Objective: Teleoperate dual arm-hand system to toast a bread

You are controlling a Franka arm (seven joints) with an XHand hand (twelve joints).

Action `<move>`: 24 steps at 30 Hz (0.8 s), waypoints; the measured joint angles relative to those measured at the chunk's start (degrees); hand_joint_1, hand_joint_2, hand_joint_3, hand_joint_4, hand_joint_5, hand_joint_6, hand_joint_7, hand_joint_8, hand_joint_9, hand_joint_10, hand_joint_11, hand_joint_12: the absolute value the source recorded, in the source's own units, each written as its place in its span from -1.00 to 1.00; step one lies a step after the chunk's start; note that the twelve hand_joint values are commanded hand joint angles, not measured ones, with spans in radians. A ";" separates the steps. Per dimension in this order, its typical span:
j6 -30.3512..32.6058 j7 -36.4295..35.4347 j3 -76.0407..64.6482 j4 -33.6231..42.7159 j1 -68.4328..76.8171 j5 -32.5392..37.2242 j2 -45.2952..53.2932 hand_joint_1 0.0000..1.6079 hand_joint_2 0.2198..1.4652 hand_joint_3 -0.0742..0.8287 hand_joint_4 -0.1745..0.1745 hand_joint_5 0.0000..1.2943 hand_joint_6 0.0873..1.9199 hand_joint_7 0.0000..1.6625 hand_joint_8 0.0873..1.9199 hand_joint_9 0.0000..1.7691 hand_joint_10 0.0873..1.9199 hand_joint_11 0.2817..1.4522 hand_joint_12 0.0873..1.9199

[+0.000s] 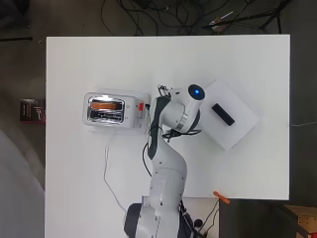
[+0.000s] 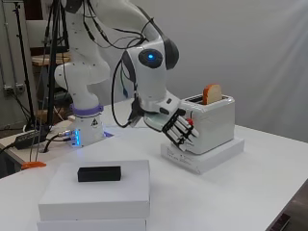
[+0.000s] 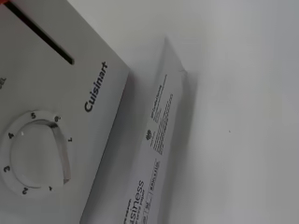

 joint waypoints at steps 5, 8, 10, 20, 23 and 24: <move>0.52 -2.04 1.38 2.10 -0.11 1.15 3.26 -0.79 0.29 -0.85 -0.55 -0.61 -1.00 -0.42 -1.00 -0.13 -1.00 -0.34 -1.00; 1.23 -2.25 2.54 2.49 -0.01 1.48 4.03 -0.78 0.28 -0.85 -0.47 -0.57 -1.00 -0.40 -1.00 -0.16 -1.00 -0.43 -1.00; 1.33 -2.13 3.08 2.89 0.04 1.56 4.55 -0.78 0.29 -0.84 -0.42 -0.55 -1.00 -0.37 -1.00 -0.19 -1.00 -0.50 -1.00; 0.50 -1.40 2.83 0.88 -0.49 1.93 7.07 -0.76 0.33 -0.82 -0.31 -0.59 -1.00 -0.17 -1.00 -0.04 -1.00 -0.44 -1.00; 0.31 -0.21 2.20 0.00 -0.87 2.54 8.31 -0.74 0.34 -0.82 -0.29 -0.61 -1.00 -0.19 -1.00 -0.05 -1.00 -0.47 -1.00; 0.46 0.00 2.04 -0.01 -1.00 2.67 8.99 -0.74 0.35 -0.82 -0.28 -0.62 -1.00 -0.20 -1.00 -0.06 -1.00 -0.48 -1.00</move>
